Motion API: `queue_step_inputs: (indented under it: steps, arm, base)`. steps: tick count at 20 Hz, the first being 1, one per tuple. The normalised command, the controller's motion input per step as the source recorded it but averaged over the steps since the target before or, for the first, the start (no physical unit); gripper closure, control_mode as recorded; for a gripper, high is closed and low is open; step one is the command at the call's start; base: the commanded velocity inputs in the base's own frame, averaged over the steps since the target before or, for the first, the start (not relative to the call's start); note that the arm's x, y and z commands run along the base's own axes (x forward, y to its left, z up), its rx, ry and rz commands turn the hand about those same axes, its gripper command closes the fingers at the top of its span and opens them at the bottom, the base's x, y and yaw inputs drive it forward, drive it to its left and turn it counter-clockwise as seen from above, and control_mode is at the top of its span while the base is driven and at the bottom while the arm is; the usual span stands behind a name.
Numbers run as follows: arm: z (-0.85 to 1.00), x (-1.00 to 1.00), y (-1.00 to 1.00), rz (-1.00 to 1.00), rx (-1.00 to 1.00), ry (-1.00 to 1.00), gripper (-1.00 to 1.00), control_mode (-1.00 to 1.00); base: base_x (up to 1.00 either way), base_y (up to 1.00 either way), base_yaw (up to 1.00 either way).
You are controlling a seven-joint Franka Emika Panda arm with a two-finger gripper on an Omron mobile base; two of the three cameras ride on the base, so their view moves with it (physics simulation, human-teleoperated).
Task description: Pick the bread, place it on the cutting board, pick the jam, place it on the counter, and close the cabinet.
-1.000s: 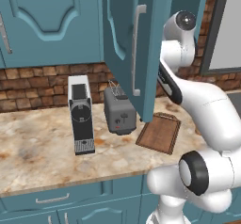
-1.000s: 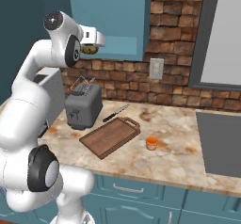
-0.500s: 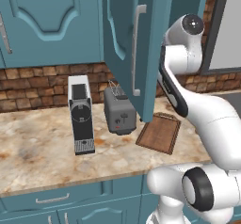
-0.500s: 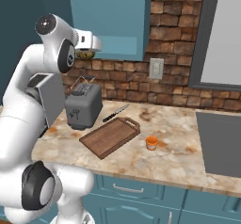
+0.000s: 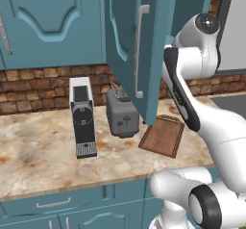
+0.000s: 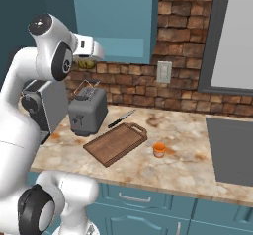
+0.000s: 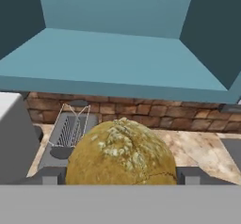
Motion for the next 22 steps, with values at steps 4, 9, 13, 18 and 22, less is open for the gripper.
queue_step_inputs:
  steps: [4,9,13,18,22]
  arm:
    - [0.00,-0.42,-0.01,0.00,0.00,0.11,1.00,-1.00]
    - [0.00,-0.42,0.00,0.00,0.00,0.13,1.00,-1.00]
    - [0.00,-0.38,0.00,0.00,0.00,0.13,1.00,-1.00]
    - [0.00,-0.32,0.00,0.00,0.00,0.12,1.00,-1.00]
    - [-0.04,-0.26,0.00,0.00,0.00,0.10,1.00,-1.00]
  base:
    - [0.00,0.00,0.00]
    - [0.00,0.00,0.00]
    - [0.00,0.00,0.00]
    - [0.00,0.00,0.00]
    - [0.00,0.00,0.00]
